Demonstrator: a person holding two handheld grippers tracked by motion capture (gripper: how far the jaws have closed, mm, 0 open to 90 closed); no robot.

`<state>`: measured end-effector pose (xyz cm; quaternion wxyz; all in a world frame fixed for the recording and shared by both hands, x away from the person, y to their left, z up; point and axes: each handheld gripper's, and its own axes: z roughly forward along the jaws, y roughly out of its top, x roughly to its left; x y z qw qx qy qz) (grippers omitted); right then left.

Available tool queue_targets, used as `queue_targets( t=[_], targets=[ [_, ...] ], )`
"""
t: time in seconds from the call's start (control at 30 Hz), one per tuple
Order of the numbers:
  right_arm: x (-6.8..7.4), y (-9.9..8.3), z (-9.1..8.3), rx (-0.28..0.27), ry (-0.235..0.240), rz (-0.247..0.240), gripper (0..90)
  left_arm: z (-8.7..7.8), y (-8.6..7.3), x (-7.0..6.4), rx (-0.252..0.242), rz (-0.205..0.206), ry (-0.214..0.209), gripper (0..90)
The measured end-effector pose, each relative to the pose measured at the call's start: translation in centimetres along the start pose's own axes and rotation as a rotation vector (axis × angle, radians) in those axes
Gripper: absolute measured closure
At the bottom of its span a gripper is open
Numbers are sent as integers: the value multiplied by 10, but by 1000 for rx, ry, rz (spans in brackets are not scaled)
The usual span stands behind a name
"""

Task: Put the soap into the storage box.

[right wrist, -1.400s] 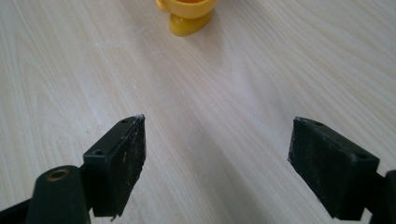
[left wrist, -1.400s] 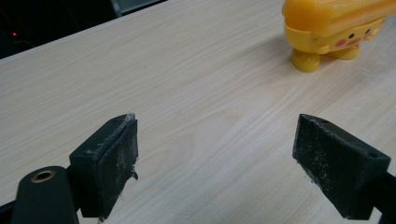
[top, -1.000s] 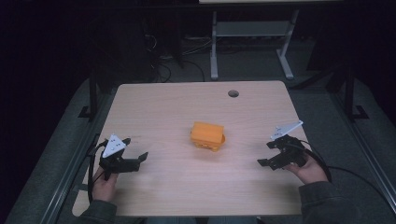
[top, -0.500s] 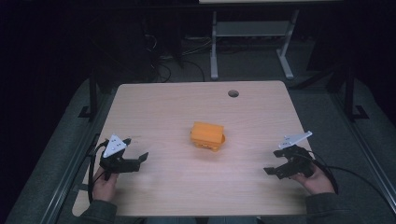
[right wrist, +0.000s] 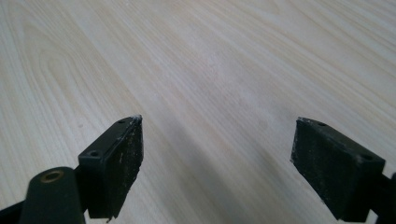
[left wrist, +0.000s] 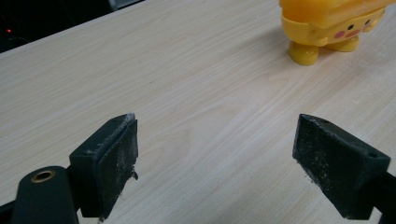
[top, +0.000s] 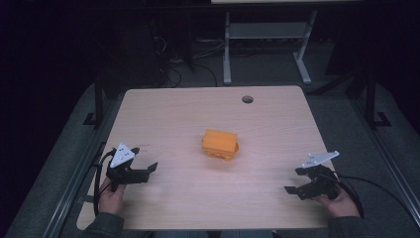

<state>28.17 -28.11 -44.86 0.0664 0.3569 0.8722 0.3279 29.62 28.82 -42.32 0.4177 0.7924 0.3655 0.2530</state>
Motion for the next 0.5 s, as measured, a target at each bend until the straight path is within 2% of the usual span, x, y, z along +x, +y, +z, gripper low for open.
queue_targets(
  t=[0.03, 0.13, 0.4, 0.5],
  targets=[
    [2, -2, -1, -6, -16, -4, 164, 0, 0, 0, 1, 2, 0, 134],
    [6, -10, -4, -22, -22, -14, 164, 0, 0, 0, -1, 3, 0, 134],
    [19, -33, -16, -76, -43, 4, 146, -2, 0, -1, -7, 6, 4, 134],
    [20, -38, -17, -72, -53, 18, 142, -2, 1, 0, -9, 9, 8, 134]
  ],
)
